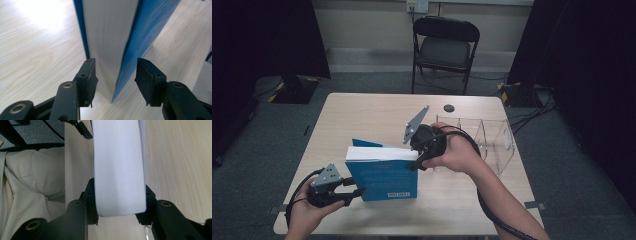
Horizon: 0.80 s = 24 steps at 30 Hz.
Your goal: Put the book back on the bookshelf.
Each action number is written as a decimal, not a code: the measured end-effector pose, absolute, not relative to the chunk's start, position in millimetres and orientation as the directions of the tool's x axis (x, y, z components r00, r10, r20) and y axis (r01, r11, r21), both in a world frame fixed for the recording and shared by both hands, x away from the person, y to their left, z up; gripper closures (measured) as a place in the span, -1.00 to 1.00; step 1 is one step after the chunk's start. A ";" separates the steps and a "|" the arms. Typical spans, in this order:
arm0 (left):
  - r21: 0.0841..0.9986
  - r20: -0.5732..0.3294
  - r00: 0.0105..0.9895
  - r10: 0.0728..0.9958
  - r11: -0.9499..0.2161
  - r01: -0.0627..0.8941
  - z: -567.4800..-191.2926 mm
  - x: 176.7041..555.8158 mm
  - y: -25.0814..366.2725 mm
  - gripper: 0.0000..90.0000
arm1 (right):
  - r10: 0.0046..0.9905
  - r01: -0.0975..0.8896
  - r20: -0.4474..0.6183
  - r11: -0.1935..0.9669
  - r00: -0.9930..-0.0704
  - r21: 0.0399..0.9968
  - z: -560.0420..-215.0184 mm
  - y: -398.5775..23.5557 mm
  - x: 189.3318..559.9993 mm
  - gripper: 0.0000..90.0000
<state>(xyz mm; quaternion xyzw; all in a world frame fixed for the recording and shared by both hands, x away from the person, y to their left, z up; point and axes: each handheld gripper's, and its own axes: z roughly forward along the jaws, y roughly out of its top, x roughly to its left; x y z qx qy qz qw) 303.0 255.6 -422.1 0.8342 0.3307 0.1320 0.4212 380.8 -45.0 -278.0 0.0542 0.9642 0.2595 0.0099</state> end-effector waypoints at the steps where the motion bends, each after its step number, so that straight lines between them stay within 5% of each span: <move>1: 0.788 -0.064 0.745 0.664 -0.425 0.446 -423.9 303.4 256.3 0.13 | 0.111 0.100 0.008 0.859 -0.994 0.503 -278.1 -44.6 380.9 0.36; 17: 0.708 -0.099 0.695 0.713 -0.440 0.552 -485.2 317.5 292.5 -0.06 | 0.122 0.108 0.004 0.860 -0.993 0.499 -277.9 -43.8 378.5 0.35; 24: 0.732 -0.049 0.709 0.703 -0.458 0.505 -495.7 320.7 294.9 -0.18 | 0.135 0.119 0.001 0.870 -0.991 0.479 -277.1 -41.5 375.8 0.30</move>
